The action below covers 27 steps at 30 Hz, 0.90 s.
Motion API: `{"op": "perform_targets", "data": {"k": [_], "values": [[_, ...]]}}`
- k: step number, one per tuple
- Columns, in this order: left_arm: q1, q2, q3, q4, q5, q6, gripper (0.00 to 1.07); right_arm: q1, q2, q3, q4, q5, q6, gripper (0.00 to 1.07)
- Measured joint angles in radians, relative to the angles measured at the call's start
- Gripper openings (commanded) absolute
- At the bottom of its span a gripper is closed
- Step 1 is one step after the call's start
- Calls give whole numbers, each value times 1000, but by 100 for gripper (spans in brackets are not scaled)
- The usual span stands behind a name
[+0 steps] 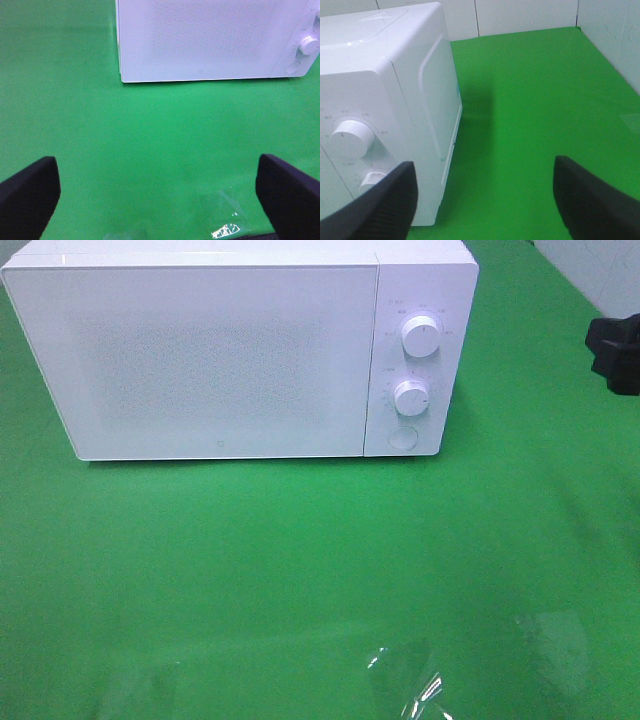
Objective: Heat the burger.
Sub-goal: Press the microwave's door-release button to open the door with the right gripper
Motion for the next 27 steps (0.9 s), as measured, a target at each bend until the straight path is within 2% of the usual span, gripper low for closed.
{"op": "perform_targets", "data": {"k": [1,3,6,8,9,10,11,13,16,17,19,20,21,22,23,27], "values": [[0,0,0,0,0,0,99,0,0,0,0,0,0,73],[0,0,0,0,0,0,99,6,88,31,95,-136,-98,73],[0,0,0,0,0,0,99,30,115,51,165,-196,-151,73],[0,0,0,0,0,0,99,97,143,82,270,-276,-230,73],[0,0,0,0,0,0,99,97,143,82,270,-276,-230,73],[0,0,0,0,0,0,99,145,159,99,343,-323,-274,73],[0,0,0,0,0,0,99,145,159,99,343,-323,-274,73],[0,0,0,0,0,0,99,224,182,113,436,-379,-333,73],[0,0,0,0,0,0,99,271,197,114,491,-410,-359,73],[0,0,0,0,0,0,99,319,215,114,546,-446,-376,73],[0,0,0,0,0,0,99,347,225,114,573,-464,-383,73],[0,0,0,0,0,0,99,402,244,114,621,-504,-393,73],[0,0,0,0,0,0,99,402,244,114,621,-504,-393,73],[0,0,0,0,0,0,99,449,266,114,670,-542,-394,73],[0,0,0,0,0,0,99,449,266,114,670,-542,-394,73],[0,0,0,0,0,0,99,558,332,113,792,-617,-395,73]]}}
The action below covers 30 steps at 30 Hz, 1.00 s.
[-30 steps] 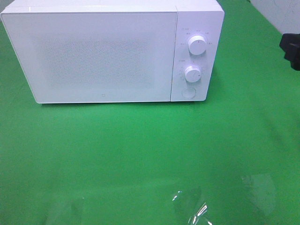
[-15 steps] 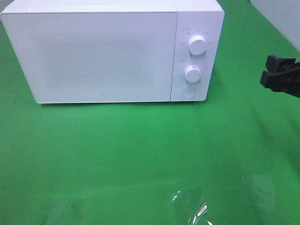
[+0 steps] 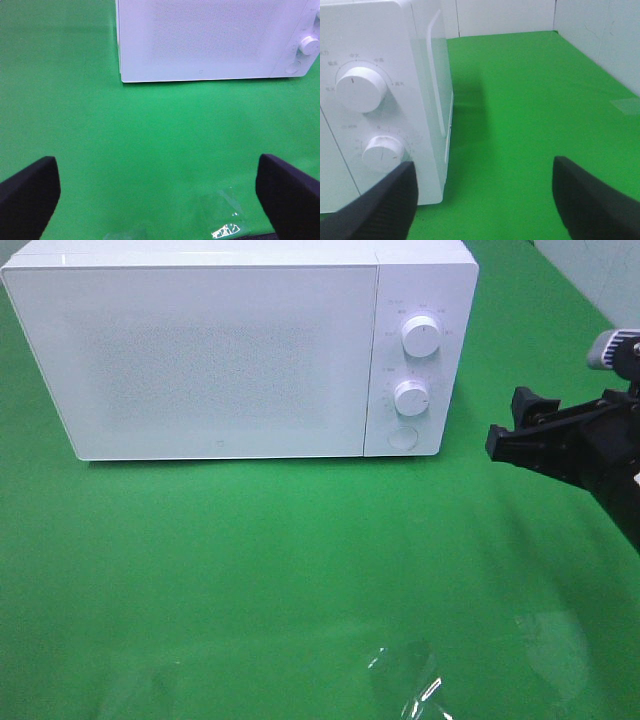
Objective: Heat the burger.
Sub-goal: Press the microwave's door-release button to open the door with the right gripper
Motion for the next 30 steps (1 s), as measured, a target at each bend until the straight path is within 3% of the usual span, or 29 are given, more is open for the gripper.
{"op": "perform_targets", "data": {"k": [3,5,11,30], "values": [[0,0,0,0,0,0,99,37,24,0,33,-20,0,73],[0,0,0,0,0,0,99,108,72,-7,90,-45,0,73],[0,0,0,0,0,0,99,173,122,-39,145,-58,0,73],[0,0,0,0,0,0,99,211,241,-198,162,-37,1,73]]}}
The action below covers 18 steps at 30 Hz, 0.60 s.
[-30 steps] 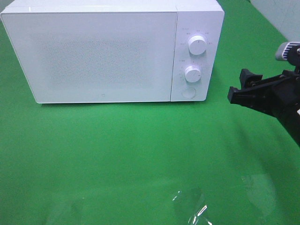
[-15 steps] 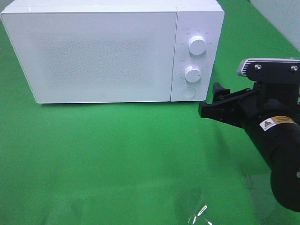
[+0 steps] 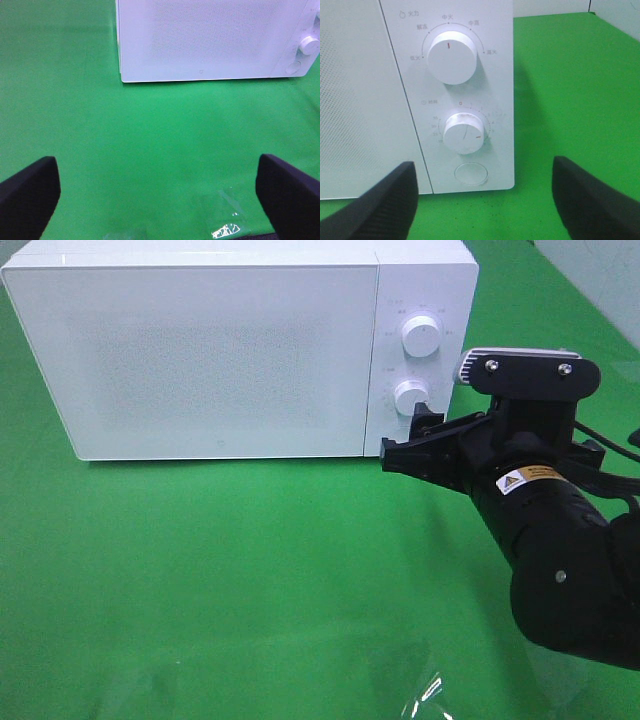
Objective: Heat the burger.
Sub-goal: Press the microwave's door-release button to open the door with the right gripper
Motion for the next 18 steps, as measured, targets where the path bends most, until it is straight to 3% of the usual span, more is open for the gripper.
{"op": "perform_targets", "data": {"k": [9,11,14,18], "values": [[0,0,0,0,0,0,99,0,3,-6,1,52,202,72],[0,0,0,0,0,0,99,0,3,-6,1,80,392,67],[0,0,0,0,0,0,99,0,3,-6,1,86,449,65],[0,0,0,0,0,0,99,0,3,-6,1,93,729,57]]}}
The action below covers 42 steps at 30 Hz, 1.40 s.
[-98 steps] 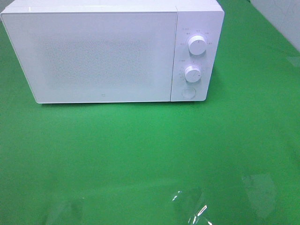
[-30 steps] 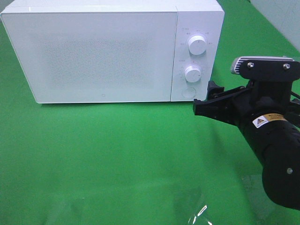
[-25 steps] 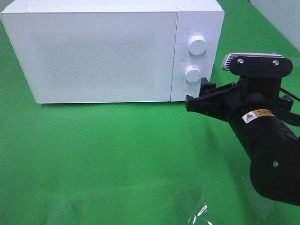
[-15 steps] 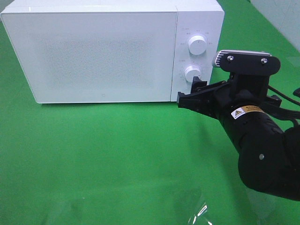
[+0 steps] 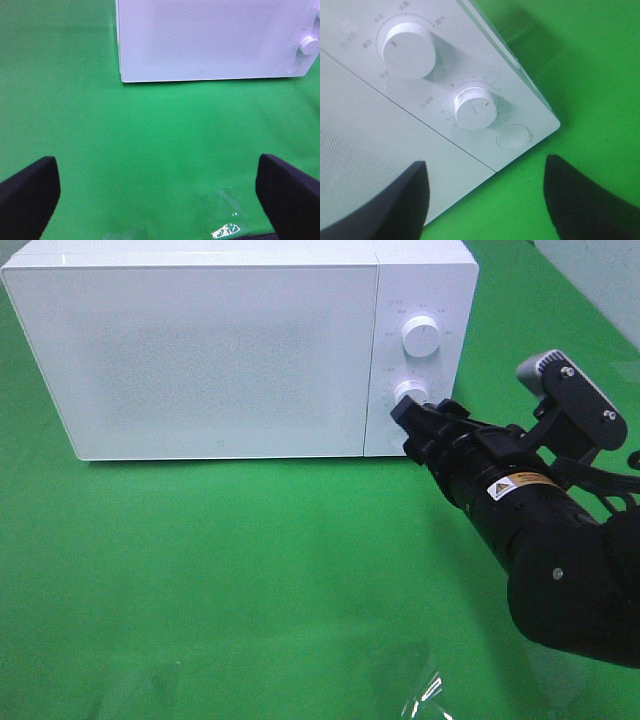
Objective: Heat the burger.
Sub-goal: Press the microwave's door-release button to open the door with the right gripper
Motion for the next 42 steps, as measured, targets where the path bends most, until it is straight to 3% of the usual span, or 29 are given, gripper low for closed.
{"op": "perform_targets", "data": {"k": [4,6,7,8,9,10,14,21,29,42], "values": [[0,0,0,0,0,0,99,0,0,0,-4,37,264,38],[0,0,0,0,0,0,99,0,0,0,-5,44,305,34],[0,0,0,0,0,0,99,0,0,0,-15,62,408,25],[0,0,0,0,0,0,99,0,0,0,-15,62,408,25],[0,0,0,0,0,0,99,0,0,0,-33,77,514,17],[0,0,0,0,0,0,99,0,0,0,-33,77,514,17],[0,0,0,0,0,0,99,0,0,0,-76,116,740,1],[0,0,0,0,0,0,99,0,0,0,-163,133,876,0],[0,0,0,0,0,0,99,0,0,0,-173,136,915,0],[0,0,0,0,0,0,99,-111,57,-39,-218,151,949,0]]}}
